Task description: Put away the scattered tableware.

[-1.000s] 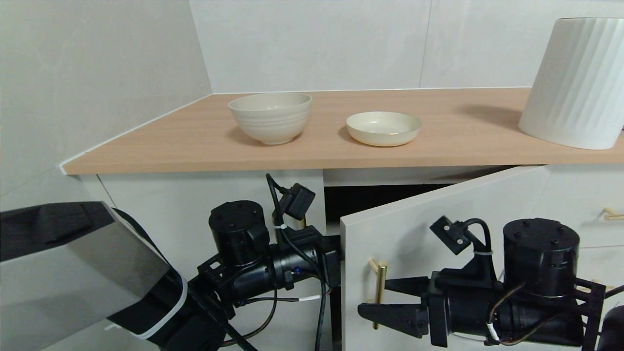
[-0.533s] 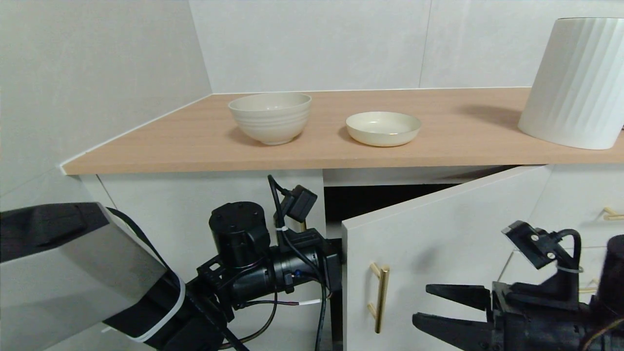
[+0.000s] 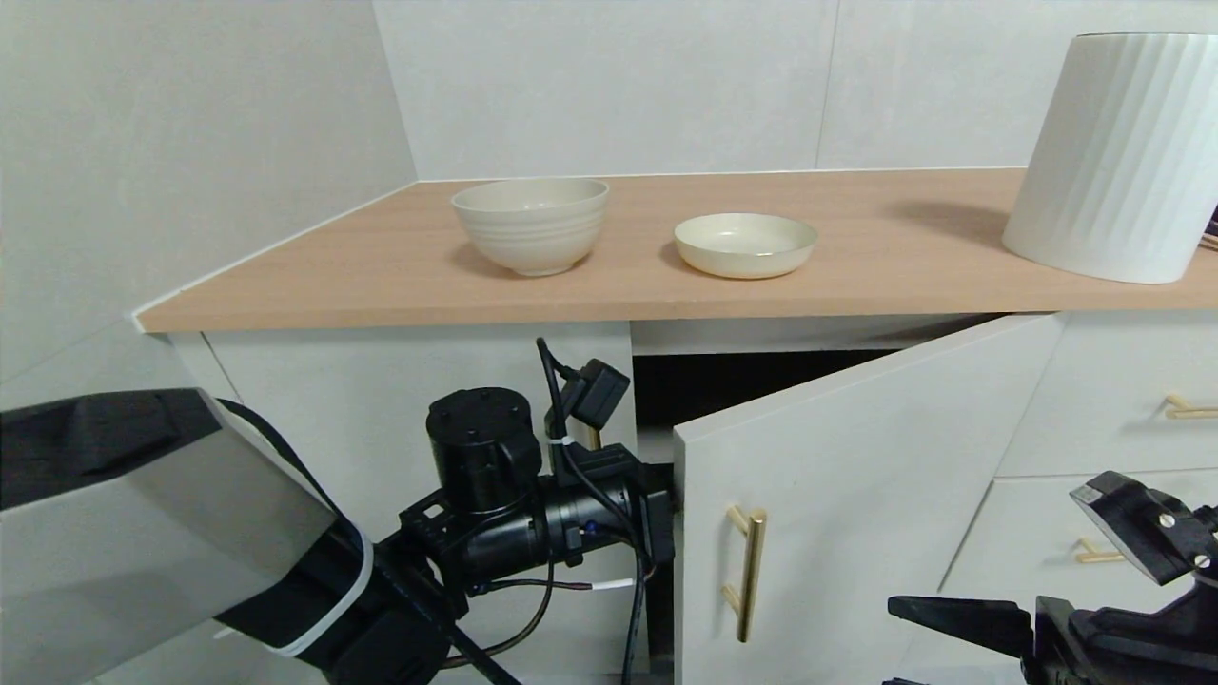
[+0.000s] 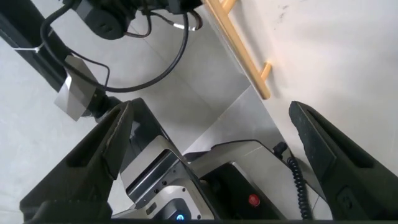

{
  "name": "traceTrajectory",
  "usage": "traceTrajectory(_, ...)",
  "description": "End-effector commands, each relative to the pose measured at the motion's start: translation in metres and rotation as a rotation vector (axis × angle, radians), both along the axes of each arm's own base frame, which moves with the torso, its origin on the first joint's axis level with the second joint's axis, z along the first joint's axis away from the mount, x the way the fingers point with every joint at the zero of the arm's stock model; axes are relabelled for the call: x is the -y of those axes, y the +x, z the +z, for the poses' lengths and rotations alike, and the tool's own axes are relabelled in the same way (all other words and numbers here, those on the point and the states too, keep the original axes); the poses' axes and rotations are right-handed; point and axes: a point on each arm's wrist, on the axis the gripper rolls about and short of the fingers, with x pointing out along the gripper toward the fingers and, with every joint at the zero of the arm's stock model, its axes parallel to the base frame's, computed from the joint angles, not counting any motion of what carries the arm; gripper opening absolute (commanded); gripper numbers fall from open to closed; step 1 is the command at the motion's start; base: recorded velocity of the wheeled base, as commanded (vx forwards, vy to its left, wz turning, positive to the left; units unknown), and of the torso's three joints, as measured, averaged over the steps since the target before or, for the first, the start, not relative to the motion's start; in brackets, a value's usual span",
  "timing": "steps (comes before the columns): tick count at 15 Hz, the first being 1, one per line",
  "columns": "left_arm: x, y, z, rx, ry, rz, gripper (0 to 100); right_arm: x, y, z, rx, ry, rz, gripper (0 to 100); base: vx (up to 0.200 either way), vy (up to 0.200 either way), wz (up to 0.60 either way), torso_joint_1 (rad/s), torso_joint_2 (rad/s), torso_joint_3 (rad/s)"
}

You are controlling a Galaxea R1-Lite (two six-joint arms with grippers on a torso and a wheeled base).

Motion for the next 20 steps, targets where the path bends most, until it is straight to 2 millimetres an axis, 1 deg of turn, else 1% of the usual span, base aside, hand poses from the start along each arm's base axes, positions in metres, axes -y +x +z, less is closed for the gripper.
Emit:
traceTrajectory(1,0.004,0.005,-0.004,-0.007,0.005,0.001,0,0.001,-0.001,0.0,0.0,0.0,0.001,100,-0.2,0.0,0.0,-0.007,0.0,0.002)
traceTrajectory(2,0.008,0.01,-0.004,-0.007,0.005,0.001,0,0.001,-0.001,-0.001,0.005,-0.005,0.003,100,-0.2,0.0,0.0,-0.002,0.0,0.002)
traceTrajectory(3,0.009,0.011,-0.004,-0.009,0.006,0.001,0,0.001,-0.001,-0.001,0.01,-0.008,0.004,100,0.0,0.0,0.0,0.0,0.0,0.0)
traceTrajectory(5,0.017,0.021,-0.002,-0.016,0.011,0.001,0,0.002,-0.002,-0.003,0.015,-0.017,0.008,100,0.0,0.0,0.0,0.0,0.0,0.0)
traceTrajectory(6,0.017,0.021,-0.002,-0.016,0.011,0.001,0,0.002,-0.002,-0.003,0.015,-0.017,0.008,100,0.0,0.0,0.0,0.0,0.0,0.0)
traceTrajectory(7,0.021,0.026,0.001,-0.022,0.016,0.001,0,0.002,-0.003,-0.002,0.017,-0.015,0.008,100,0.0,0.0,0.0,0.0,0.0,0.0)
traceTrajectory(10,0.023,0.027,0.006,-0.029,0.022,0.0,0,0.002,-0.003,-0.001,0.025,-0.012,0.008,100,0.0,0.0,0.0,0.0,0.0,0.0)
traceTrajectory(14,0.029,0.025,0.009,-0.029,0.018,-0.012,0,0.003,-0.004,-0.002,0.021,-0.014,0.009,100,-0.2,0.0,0.0,0.01,0.01,-0.001)
traceTrajectory(16,0.033,0.027,0.009,-0.037,0.025,-0.015,0,0.003,-0.005,-0.001,0.026,-0.011,0.009,100,-0.2,0.0,0.0,0.005,0.0,0.005)
traceTrajectory(20,0.042,0.036,0.008,-0.049,0.035,-0.017,0,0.003,-0.005,-0.001,0.027,-0.01,0.011,100,0.0,0.0,0.0,0.0,0.0,0.0)
